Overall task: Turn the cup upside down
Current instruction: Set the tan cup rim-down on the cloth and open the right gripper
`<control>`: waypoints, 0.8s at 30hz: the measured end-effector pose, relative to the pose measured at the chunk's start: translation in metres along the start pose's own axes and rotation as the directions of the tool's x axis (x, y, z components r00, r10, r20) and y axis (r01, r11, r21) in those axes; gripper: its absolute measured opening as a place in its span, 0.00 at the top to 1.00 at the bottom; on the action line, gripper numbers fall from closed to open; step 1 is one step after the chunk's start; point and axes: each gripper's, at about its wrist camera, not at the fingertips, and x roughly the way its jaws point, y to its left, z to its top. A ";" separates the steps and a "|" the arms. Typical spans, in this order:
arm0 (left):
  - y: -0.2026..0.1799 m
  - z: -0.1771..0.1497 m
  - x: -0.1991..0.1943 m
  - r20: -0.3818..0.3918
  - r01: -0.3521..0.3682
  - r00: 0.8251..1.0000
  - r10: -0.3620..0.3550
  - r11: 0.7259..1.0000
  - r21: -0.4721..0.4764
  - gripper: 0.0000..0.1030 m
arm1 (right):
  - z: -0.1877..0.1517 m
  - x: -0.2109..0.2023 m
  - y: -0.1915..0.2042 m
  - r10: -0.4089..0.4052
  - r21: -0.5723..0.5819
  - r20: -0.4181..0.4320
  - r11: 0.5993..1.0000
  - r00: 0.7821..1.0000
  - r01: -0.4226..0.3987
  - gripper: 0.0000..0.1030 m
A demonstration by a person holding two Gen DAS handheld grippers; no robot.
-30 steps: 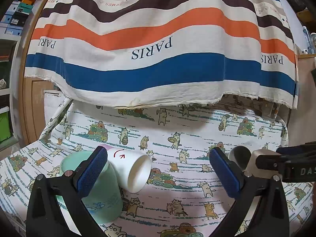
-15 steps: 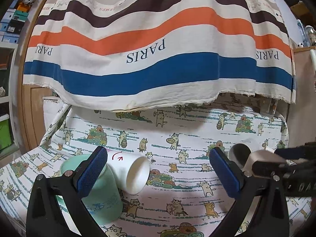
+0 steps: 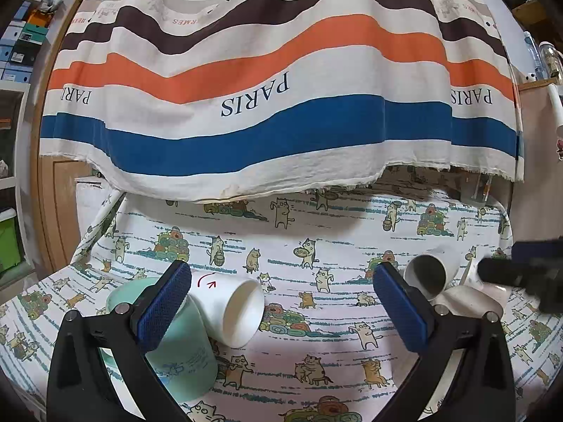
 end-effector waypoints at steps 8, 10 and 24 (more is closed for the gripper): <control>-0.005 0.000 -0.006 0.016 0.055 0.998 -0.056 0.998 0.017 0.00 | -0.015 -0.030 -0.033 -0.006 0.030 0.227 1.000 0.974 0.000 0.00; -0.006 0.000 -0.008 0.020 0.059 0.998 -0.060 0.998 0.021 0.00 | -0.024 -0.037 -0.036 0.003 0.001 0.299 1.000 0.954 -0.004 0.00; -0.011 -0.002 -0.006 -0.016 0.116 0.993 -0.116 0.993 0.010 0.00 | -0.059 -0.018 -0.047 -0.014 -0.030 0.342 0.999 0.940 0.026 0.00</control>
